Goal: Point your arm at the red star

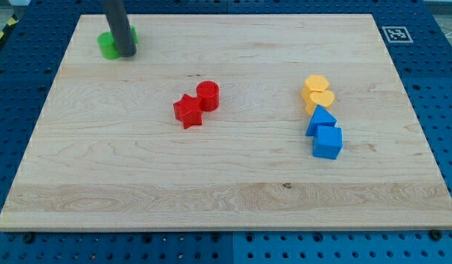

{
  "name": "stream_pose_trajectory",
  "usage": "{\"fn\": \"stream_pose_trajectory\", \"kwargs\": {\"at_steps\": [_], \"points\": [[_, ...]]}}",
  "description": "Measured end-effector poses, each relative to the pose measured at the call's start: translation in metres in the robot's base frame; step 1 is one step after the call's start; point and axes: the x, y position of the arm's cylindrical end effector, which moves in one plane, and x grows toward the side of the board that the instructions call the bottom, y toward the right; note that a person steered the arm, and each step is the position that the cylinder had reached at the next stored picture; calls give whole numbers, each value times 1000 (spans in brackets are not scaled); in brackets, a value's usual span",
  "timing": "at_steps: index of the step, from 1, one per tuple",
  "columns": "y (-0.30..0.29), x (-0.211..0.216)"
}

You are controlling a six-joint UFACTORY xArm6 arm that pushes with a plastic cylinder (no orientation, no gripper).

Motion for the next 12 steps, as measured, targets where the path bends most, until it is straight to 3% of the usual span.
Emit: {"fn": "stream_pose_trajectory", "kwargs": {"at_steps": [3,4,5,6,9,12], "points": [[-10,-11],[7,12],[41,63],[53,79],[37,108],[58,193]]}}
